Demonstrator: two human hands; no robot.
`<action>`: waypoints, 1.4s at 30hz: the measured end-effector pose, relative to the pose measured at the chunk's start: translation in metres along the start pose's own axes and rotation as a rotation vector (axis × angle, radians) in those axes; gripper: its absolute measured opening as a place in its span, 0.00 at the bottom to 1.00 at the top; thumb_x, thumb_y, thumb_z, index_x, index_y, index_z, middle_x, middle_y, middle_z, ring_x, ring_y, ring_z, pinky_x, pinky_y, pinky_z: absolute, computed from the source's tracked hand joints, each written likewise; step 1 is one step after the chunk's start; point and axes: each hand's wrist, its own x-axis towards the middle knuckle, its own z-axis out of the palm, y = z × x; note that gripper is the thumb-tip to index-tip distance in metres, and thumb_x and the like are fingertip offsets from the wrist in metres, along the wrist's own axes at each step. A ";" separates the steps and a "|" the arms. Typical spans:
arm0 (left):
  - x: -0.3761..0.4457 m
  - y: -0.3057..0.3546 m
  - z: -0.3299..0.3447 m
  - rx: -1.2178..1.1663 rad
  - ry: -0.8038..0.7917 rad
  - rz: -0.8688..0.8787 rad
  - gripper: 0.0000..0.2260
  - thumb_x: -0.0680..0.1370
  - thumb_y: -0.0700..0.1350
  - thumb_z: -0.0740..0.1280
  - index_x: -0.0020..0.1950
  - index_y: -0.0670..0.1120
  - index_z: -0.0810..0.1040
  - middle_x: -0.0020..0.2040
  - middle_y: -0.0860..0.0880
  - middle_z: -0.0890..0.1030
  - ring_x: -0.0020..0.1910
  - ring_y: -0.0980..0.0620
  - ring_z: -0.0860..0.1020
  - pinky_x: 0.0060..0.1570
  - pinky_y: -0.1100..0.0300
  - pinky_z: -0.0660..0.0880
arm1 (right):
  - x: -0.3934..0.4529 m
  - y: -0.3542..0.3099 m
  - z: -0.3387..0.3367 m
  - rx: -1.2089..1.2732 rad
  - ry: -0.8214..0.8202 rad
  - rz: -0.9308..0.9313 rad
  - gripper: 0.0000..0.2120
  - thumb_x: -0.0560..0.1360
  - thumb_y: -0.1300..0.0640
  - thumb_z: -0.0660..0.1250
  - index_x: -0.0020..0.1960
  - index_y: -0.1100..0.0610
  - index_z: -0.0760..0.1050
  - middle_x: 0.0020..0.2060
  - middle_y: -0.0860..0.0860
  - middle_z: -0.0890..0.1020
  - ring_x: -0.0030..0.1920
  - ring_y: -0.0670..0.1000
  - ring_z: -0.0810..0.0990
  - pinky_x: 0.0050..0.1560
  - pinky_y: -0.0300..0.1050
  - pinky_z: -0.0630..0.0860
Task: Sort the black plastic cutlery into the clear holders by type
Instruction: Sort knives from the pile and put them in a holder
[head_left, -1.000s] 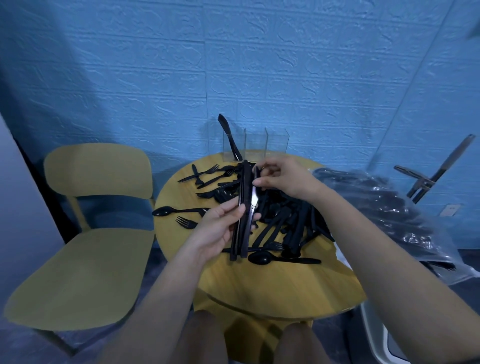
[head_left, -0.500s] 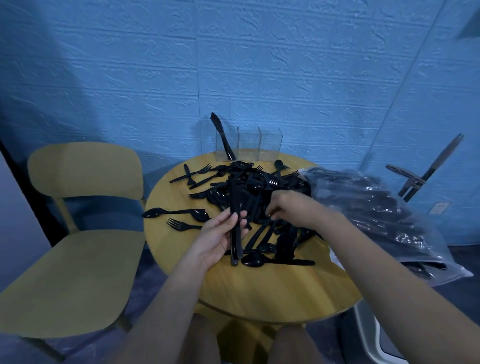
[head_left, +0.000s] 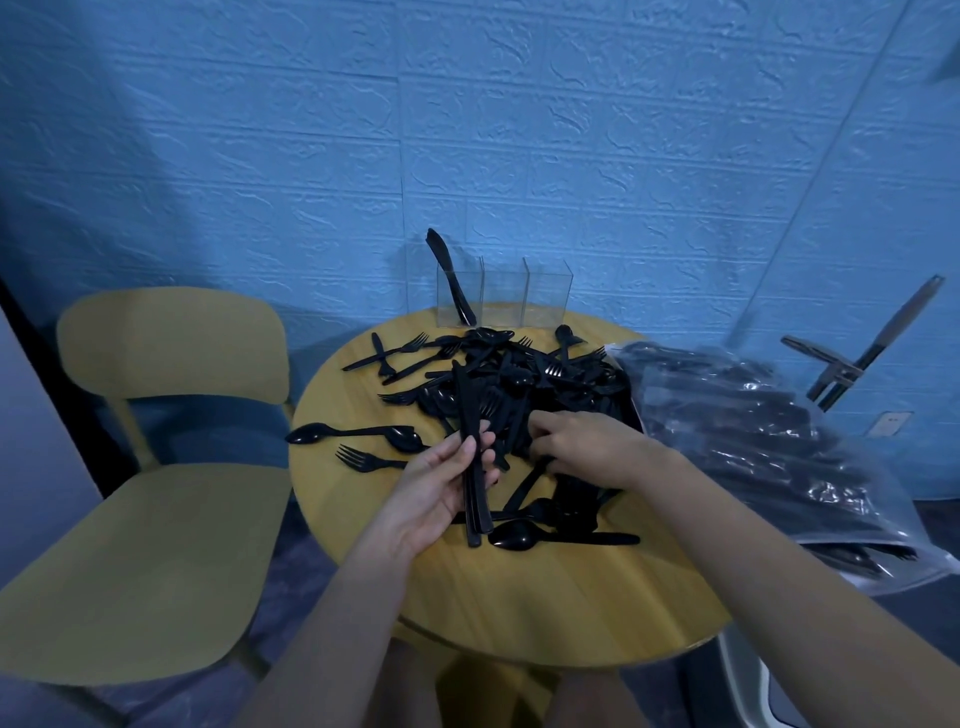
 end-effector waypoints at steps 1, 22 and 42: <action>0.000 0.000 0.000 0.001 0.004 0.001 0.10 0.78 0.35 0.61 0.55 0.42 0.79 0.44 0.49 0.84 0.38 0.56 0.82 0.40 0.61 0.81 | -0.001 0.000 0.002 0.005 0.042 -0.002 0.14 0.79 0.55 0.61 0.63 0.56 0.73 0.59 0.52 0.69 0.55 0.52 0.72 0.47 0.44 0.67; -0.001 -0.004 0.001 0.055 -0.019 0.000 0.12 0.76 0.36 0.62 0.59 0.42 0.77 0.46 0.48 0.84 0.38 0.56 0.81 0.39 0.62 0.80 | -0.015 -0.059 0.022 1.071 0.965 0.480 0.10 0.77 0.62 0.64 0.54 0.53 0.81 0.44 0.42 0.83 0.44 0.41 0.81 0.45 0.33 0.76; -0.001 -0.006 -0.002 0.270 -0.084 0.046 0.16 0.73 0.42 0.65 0.60 0.44 0.78 0.54 0.45 0.83 0.46 0.51 0.81 0.43 0.62 0.79 | 0.002 -0.080 0.008 1.308 0.592 0.415 0.25 0.79 0.60 0.63 0.73 0.47 0.63 0.54 0.43 0.76 0.50 0.43 0.76 0.54 0.32 0.73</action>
